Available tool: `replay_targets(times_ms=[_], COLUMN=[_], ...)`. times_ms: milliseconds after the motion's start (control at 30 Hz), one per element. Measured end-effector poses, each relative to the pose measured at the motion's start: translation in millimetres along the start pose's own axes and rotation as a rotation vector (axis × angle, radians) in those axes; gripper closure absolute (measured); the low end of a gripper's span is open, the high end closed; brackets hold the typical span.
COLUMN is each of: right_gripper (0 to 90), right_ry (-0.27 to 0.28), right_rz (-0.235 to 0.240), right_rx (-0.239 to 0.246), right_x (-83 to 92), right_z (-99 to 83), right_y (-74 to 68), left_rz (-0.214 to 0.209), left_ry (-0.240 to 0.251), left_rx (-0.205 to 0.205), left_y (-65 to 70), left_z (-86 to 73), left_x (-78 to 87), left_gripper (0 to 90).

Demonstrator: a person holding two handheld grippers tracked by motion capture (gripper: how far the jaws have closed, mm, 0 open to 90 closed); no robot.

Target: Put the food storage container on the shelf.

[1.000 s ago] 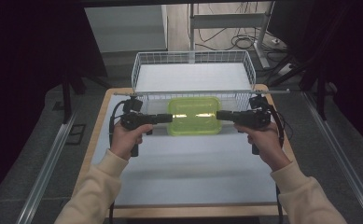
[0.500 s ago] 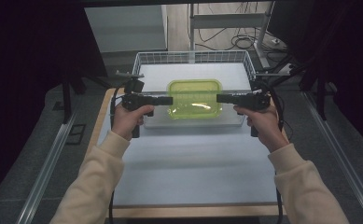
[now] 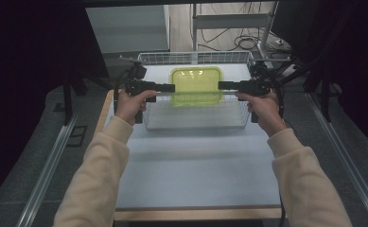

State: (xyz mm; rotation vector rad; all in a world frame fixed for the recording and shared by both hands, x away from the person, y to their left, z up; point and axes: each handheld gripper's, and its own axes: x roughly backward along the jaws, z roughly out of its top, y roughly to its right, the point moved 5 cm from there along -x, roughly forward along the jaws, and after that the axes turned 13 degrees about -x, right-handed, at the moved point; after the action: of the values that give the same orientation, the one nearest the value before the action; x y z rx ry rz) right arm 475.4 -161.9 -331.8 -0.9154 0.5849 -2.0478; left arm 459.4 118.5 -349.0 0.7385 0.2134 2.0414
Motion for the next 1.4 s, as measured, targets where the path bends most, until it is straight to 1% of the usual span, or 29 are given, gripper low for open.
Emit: replay_targets(times_ms=[33, 67, 133, 233, 267, 300, 333, 400, 467, 567, 600, 700, 733, 800, 833, 867, 900, 967, 1033, 1067, 1100, 1133, 1200, 1233, 1267, 1300, 1333, 1367, 1400], right_gripper=[81.8, 81.8, 81.7, 81.7, 81.6, 81.6, 81.6, 81.4, 81.3, 81.1, 80.9, 80.6, 80.4, 79.3, 75.9, 73.4, 73.4, 69.3, 66.1, 63.7, 62.5, 61.1, 53.8, 50.7, 48.5, 48.5, 45.6, 40.9, 40.9], right_ry=[0.000, -0.001, 0.001, 0.001, 0.000, 0.000, 0.002, -0.003, -0.005, -0.024, -0.028, -0.029, -0.033, -0.034, -0.031, -0.033, -0.033, -0.031, -0.029, -0.027, -0.018, -0.011, 0.001, 0.020, 0.032, 0.032, 0.043, 0.069, 0.069], right_rz=[0.000, -0.003, -0.011, -0.010, -0.013, -0.013, -0.014, -0.024, -0.027, -0.028, -0.034, -0.034, -0.039, -0.046, -0.073, -0.083, -0.083, -0.113, -0.120, -0.128, -0.142, -0.140, -0.137, -0.153, -0.155, -0.155, -0.159, -0.164, -0.164], right_rx=[0.000, 0.001, -0.006, -0.015, -0.023, -0.023, -0.028, -0.052, -0.059, -0.093, -0.097, -0.114, -0.115, -0.122, -0.118, -0.118, -0.118, -0.111, -0.106, -0.102, -0.094, -0.090, -0.086, -0.068, -0.057, -0.057, -0.047, -0.019, -0.019], right_x=[0.0, -1.1, -4.1, -7.5, -9.5, -9.5, -11.3, -17.0, -18.9, -24.6, -26.4, -30.9, -31.9, -34.6, -38.7, -41.4, -41.4, -46.2, -49.8, -50.6, -51.0, -50.8, -49.6, -47.0, -45.1, -45.1, -42.4, -36.1, -36.1], right_z=[0.0, 2.0, 7.6, 17.1, 22.7, 22.7, 26.0, 35.6, 38.6, 45.4, 47.3, 53.1, 54.8, 57.5, 58.7, 58.4, 58.4, 57.4, 56.0, 55.6, 55.5, 55.7, 56.1, 56.0, 55.7, 55.7, 55.5, 55.4, 55.4], right_y=[0.0, 0.6, 1.6, 4.4, 6.1, 6.1, 7.4, 12.8, 15.0, 21.5, 23.4, 27.4, 28.7, 31.7, 35.2, 36.5, 36.5, 38.4, 40.1, 40.6, 41.3, 41.4, 40.7, 40.1, 39.2, 39.2, 38.3, 36.1, 36.1], left_rz=[0.000, 0.003, 0.002, -0.007, -0.005, -0.005, -0.006, -0.003, -0.007, -0.018, -0.025, -0.029, -0.028, -0.037, -0.041, -0.033, -0.021, -0.007, -0.003, 0.001, 0.007, 0.016, 0.027, 0.031, 0.039, 0.045, 0.048, 0.061, 0.072], left_ry=[0.000, 0.001, 0.000, -0.002, -0.004, -0.004, -0.005, -0.006, -0.003, -0.011, -0.003, -0.005, -0.002, 0.007, 0.009, 0.005, 0.005, 0.006, 0.006, 0.010, 0.014, 0.018, 0.030, 0.039, 0.033, 0.029, 0.029, 0.035, 0.045], left_rx=[0.000, 0.003, 0.007, 0.017, 0.025, 0.025, 0.033, 0.047, 0.065, 0.084, 0.095, 0.106, 0.111, 0.127, 0.135, 0.142, 0.143, 0.145, 0.143, 0.135, 0.132, 0.132, 0.132, 0.128, 0.122, 0.119, 0.119, 0.113, 0.099], left_y=[0.0, -3.2, -6.6, -12.5, -16.9, -16.9, -20.1, -25.2, -30.7, -40.0, -42.2, -47.5, -49.3, -52.9, -54.3, -55.9, -57.6, -59.3, -58.9, -58.8, -58.5, -58.4, -58.0, -57.6, -57.0, -56.3, -55.4, -54.7, -53.4], left_z=[0.0, 3.1, 6.7, 13.8, 19.1, 19.1, 22.1, 25.6, 29.1, 31.4, 32.7, 36.3, 37.7, 38.7, 38.6, 38.0, 37.4, 36.6, 36.0, 36.1, 36.5, 37.0, 38.2, 38.4, 38.4, 38.3, 38.2, 38.4, 39.0], left_x=[0.0, -1.1, -2.1, -4.0, -5.8, -5.8, -7.6, -10.4, -13.7, -18.7, -19.8, -21.9, -22.9, -25.3, -26.8, -29.1, -31.1, -34.5, -37.2, -38.0, -38.3, -38.6, -38.1, -37.8, -36.7, -35.6, -34.4, -32.2, -29.4], left_gripper=[80.9, 80.9, 80.9, 80.9, 80.9, 80.9, 80.9, 80.8, 80.8, 80.8, 80.7, 80.5, 80.3, 79.5, 77.1, 75.7, 75.7, 70.6, 64.2, 60.2, 60.2, 57.0, 47.0, 39.0, 33.3, 33.3, 28.0, 20.4, 20.4])
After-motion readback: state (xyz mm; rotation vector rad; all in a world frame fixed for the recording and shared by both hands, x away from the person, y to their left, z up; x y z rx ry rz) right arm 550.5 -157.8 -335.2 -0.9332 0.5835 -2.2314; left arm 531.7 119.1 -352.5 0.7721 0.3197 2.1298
